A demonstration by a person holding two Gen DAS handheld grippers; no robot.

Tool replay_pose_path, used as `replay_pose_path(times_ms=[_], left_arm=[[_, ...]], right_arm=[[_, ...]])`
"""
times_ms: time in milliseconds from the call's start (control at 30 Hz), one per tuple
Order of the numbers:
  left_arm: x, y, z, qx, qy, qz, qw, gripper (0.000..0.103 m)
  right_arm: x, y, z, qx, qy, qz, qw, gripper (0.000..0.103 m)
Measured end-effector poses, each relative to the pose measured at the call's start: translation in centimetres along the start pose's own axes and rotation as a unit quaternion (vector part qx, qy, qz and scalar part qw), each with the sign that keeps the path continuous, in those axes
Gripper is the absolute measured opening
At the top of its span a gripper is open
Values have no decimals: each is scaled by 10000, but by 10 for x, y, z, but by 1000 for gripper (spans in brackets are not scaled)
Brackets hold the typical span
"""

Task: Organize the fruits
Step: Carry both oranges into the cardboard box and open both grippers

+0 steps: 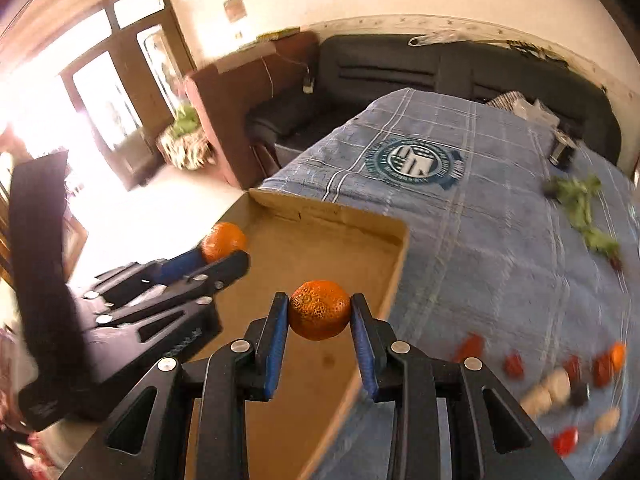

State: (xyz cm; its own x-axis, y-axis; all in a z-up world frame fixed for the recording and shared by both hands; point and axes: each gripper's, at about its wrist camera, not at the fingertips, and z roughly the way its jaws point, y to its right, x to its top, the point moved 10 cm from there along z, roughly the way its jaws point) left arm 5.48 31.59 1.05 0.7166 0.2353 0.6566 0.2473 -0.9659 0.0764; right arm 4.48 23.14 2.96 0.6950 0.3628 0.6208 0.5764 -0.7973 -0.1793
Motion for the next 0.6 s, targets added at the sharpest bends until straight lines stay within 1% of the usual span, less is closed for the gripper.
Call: replay_pose_path(times_ms=[33,133,267,333,400,433,533,567,600], left_arm=[[2,-8,10,35,-106,-36,9999,31],[3,-21,36,141,-396,-95,9991,31],[-1,-30,59,182,-624,-133,9978,31],[-5,-28,67,92,-741,-168,9971,31],[-8,-26,72,53,-789,-182,9967,31],[-8,-25,73,92,-752,-149,9970,31],[-6,-26,72,47,-704,-198,9973,33],[-5,-27,72,35,-697,-231,9973,34],[-4,-28,72,29,-680,-263,9973,42]], right_arm=[[-1,-2,17,-63,-167,-35,9998,35],[-5,-4,48,-183,-391,-145,9990,35],[-8,-5,64,-296,-470,-217,9982,35],[-10,-3,70,-362,-522,-237,9977,36],[-8,0,76,-383,-565,-249,9974,36],[-8,1,77,-380,-579,-247,9973,36],[-7,1,79,-395,-566,-248,9973,36],[-6,1,79,-392,-546,-236,9975,38],[-5,2,78,-385,-511,-214,9977,47]])
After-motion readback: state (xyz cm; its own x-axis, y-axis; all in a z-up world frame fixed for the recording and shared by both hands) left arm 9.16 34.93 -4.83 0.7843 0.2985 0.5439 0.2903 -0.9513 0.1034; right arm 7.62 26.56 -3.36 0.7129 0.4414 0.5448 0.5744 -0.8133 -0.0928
